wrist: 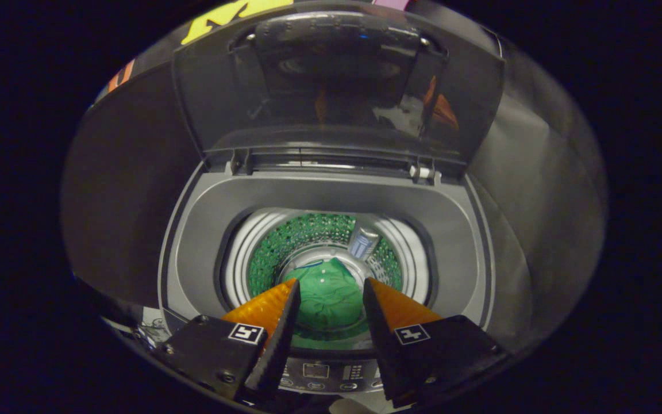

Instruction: Put the clothes into the washing machine and then close the washing machine lid.

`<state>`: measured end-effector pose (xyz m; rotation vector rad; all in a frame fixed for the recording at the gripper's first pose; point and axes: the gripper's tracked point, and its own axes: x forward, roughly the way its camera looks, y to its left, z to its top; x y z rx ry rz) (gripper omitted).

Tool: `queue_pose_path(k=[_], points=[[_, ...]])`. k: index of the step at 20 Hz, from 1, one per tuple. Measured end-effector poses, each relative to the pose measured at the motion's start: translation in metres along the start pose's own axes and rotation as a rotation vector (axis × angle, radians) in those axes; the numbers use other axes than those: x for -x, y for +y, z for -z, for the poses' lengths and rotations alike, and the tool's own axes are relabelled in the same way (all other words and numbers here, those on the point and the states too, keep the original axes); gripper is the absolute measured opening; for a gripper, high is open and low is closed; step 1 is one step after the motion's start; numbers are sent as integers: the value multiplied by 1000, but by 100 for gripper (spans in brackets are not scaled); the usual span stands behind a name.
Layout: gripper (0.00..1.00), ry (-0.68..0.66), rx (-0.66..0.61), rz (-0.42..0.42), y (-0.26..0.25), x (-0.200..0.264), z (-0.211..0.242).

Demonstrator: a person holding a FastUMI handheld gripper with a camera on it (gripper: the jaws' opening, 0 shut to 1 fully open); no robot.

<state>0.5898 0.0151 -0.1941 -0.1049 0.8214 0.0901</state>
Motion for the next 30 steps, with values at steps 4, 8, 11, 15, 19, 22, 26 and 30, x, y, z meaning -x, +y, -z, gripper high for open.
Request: queue_pose_path(k=[4,8,11,15,19,22,26,30], points=[[69,-83,45,12,-3,20,-20],[69,-158,45,6,-5,39,-44],[69,-217,38,5,-9,61,-68],[69,-299,15,5,-13,82,-106],[69,-377,2,3,-18,105,-145],[69,-425,-7,-2,-17,115,-173],[69,-480,-19,1,-19,126,-210],[69,-513,-36,1,-19,132,-238]])
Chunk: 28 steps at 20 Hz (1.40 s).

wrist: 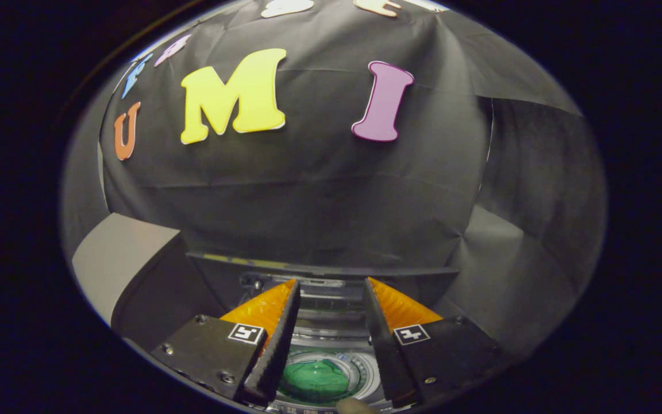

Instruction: Put the clothes into the washing machine and then close the washing machine lid.

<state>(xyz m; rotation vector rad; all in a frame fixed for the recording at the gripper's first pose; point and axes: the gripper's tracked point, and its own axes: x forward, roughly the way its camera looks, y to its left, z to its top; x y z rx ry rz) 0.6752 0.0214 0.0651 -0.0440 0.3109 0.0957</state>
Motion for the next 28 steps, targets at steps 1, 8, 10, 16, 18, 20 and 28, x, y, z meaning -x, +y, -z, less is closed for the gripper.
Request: queue_pose_path(k=[1,8,10,16,18,20,28], points=[[69,-7,-5,1,1,-4,-6],[69,-28,0,-2,11,-27,-33],[69,-26,2,-5,15,-37,-38],[69,-3,-2,-7,25,-66,-40],[69,6,-19,-3,25,-74,-36],[69,26,-25,0,26,-83,-27],[91,30,-59,25,15,-93,-8]])
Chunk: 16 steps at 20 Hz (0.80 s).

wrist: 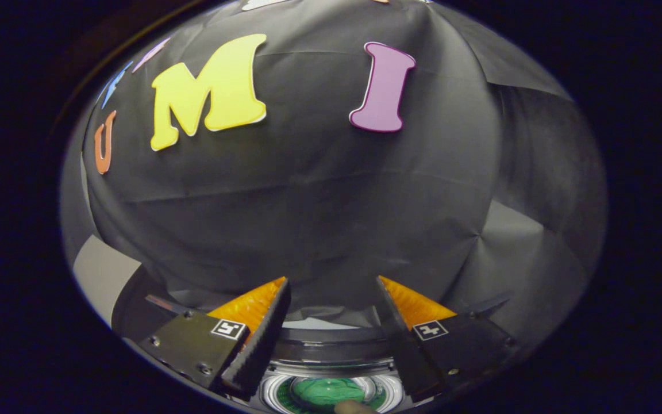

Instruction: Put the clothes into the washing machine and then close the washing machine lid.

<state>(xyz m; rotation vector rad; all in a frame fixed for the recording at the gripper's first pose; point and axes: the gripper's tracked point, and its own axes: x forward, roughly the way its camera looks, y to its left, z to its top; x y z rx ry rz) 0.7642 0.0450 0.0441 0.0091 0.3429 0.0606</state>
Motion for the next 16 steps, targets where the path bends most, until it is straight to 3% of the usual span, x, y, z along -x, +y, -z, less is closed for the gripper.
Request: queue_pose_path(k=[16], points=[[91,-235,1,-14,-1,30,7]])
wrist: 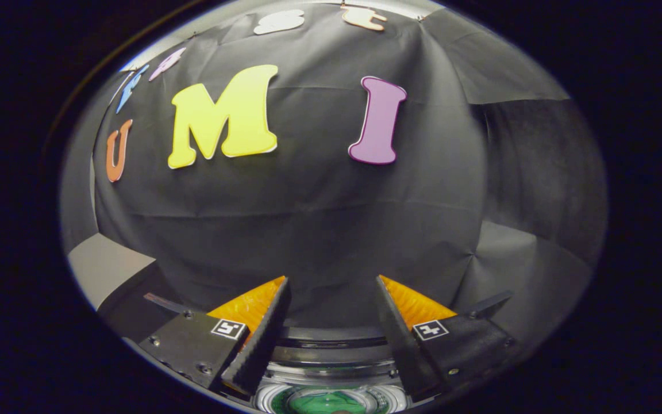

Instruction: Put the clothes into the washing machine and then close the washing machine lid.

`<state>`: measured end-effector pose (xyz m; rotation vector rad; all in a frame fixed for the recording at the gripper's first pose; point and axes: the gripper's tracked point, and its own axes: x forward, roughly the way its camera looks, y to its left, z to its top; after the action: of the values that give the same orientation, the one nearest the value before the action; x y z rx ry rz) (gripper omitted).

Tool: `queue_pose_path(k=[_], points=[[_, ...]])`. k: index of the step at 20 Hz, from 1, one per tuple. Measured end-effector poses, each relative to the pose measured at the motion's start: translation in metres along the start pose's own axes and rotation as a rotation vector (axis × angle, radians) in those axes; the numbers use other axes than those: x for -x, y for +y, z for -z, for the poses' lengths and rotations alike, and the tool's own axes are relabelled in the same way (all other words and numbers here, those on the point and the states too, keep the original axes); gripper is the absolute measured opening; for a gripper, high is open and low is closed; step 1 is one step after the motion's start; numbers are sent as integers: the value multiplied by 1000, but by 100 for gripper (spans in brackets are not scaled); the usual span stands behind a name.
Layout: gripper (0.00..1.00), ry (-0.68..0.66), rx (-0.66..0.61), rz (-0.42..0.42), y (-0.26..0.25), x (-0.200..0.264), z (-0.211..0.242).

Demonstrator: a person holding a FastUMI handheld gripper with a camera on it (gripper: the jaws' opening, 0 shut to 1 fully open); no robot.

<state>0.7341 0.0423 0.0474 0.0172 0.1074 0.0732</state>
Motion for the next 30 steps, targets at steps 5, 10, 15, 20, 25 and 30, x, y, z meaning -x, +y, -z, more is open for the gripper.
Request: queue_pose_path(k=[5,10,15,20,25,30], points=[[91,-41,-1,10,0,10,1],[91,-94,-5,9,0,23,5],[91,-150,-6,6,0,39,11],[91,-155,-8,7,0,50,19],[91,-142,1,4,-2,77,39],[91,-103,5,2,-3,89,50]])
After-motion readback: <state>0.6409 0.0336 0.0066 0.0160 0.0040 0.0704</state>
